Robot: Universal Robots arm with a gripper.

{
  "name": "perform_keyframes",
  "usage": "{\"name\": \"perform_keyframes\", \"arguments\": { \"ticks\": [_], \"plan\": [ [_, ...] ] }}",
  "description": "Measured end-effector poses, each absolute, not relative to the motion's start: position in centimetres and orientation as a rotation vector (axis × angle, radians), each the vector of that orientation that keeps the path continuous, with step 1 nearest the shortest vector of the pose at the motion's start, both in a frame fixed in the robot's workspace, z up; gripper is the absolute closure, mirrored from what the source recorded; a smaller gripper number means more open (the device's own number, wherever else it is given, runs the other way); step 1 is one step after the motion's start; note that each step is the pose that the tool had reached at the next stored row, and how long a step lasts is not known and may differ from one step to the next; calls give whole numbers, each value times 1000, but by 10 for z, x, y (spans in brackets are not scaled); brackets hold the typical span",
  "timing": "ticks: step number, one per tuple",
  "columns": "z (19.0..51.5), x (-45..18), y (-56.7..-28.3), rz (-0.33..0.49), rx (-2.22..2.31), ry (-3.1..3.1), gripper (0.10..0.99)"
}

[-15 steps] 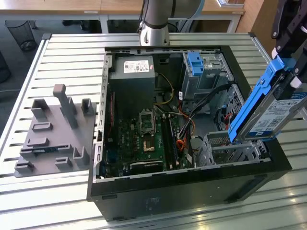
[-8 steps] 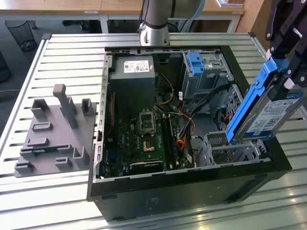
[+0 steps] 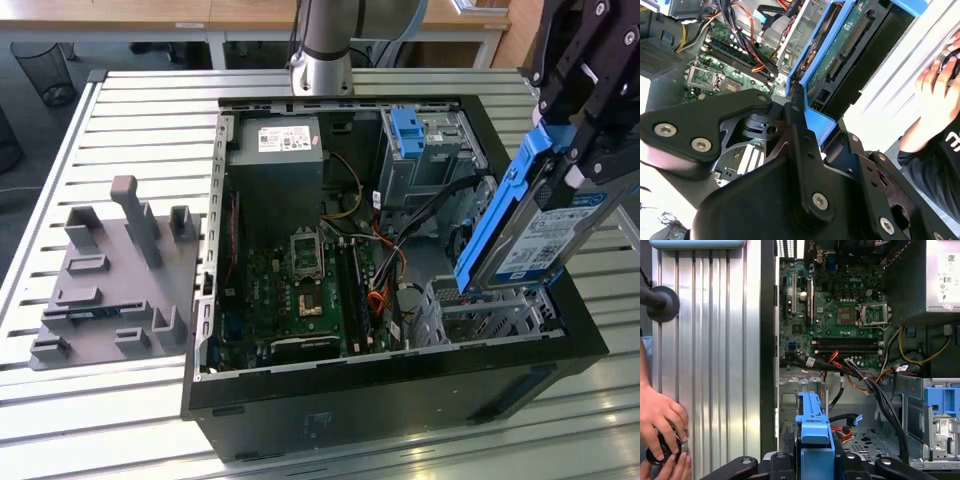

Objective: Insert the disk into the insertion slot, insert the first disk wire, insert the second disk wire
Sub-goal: 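Insert the disk into the insertion slot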

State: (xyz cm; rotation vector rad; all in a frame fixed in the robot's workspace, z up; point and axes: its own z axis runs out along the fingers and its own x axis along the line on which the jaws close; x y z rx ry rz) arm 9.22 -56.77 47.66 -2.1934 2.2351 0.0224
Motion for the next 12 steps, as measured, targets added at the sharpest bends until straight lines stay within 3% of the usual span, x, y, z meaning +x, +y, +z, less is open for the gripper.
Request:
{"name": "perform_keyframes", "arguments": {
  "ticks": [12],
  "plan": [
    [465, 88, -567, 25, -2197, 2223, 722]
  ]
}}
